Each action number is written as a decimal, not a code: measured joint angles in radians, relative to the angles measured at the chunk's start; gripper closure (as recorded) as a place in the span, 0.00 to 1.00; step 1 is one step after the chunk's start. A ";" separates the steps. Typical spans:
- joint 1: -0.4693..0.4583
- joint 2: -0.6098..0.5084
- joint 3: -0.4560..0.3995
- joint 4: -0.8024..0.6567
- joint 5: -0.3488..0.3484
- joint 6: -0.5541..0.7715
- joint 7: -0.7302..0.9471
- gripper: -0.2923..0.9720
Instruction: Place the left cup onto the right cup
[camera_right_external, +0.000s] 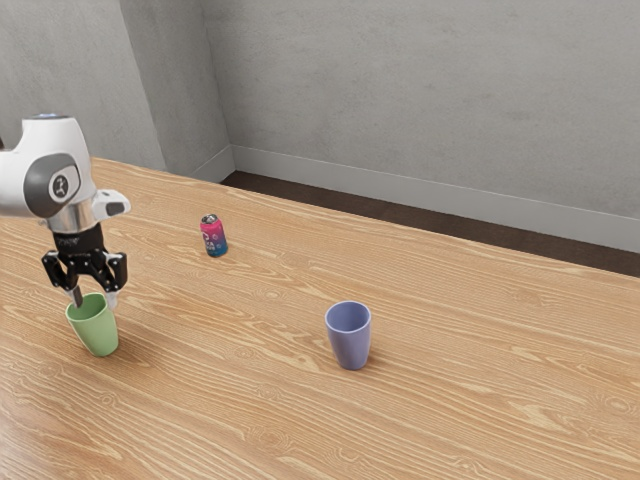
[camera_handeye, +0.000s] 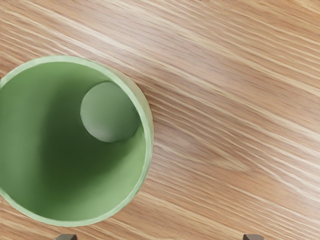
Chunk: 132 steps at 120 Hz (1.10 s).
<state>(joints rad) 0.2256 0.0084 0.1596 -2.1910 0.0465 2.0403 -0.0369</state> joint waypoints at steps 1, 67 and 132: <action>0.000 0.002 0.001 0.000 0.000 0.003 0.000 0.45; -0.027 0.098 0.021 0.033 -0.006 0.100 0.010 0.46; -0.023 0.132 0.037 0.029 -0.028 0.116 0.013 0.58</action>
<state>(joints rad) 0.2023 0.1404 0.1969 -2.1617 0.0189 2.1563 -0.0242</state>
